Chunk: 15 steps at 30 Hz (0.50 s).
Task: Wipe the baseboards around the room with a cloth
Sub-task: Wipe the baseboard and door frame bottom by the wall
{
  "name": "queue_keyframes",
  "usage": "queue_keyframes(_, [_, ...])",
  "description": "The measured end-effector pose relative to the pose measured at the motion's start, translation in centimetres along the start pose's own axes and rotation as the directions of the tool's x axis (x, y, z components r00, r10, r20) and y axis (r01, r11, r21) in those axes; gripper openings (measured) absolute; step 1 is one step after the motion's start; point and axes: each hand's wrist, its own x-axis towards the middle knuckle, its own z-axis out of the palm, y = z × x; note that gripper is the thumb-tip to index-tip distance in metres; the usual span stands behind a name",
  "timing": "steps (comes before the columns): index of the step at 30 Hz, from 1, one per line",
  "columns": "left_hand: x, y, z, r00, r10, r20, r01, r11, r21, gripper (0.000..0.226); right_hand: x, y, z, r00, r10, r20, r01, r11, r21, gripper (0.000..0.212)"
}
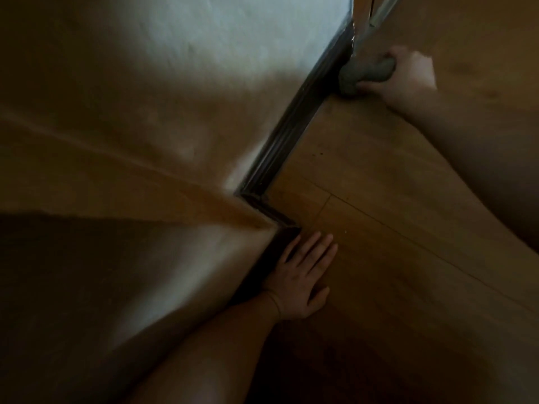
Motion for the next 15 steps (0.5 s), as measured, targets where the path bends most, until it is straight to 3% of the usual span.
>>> queue_keyframes(9, [0.1, -0.2, 0.3, 1.0, 0.012, 0.005, -0.012, 1.0, -0.007, 0.081, -7.4, 0.0, 2.4, 0.972, -0.166, 0.168, 0.12, 0.96, 0.253, 0.055])
queue_keyframes(15, [-0.1, 0.0, 0.1, 1.0, 0.002, 0.024, -0.001, 0.999, -0.037, 0.079, -12.6, -4.1, 6.3, 0.803, -0.542, 0.248, 0.442, 0.821, 0.363, 0.05])
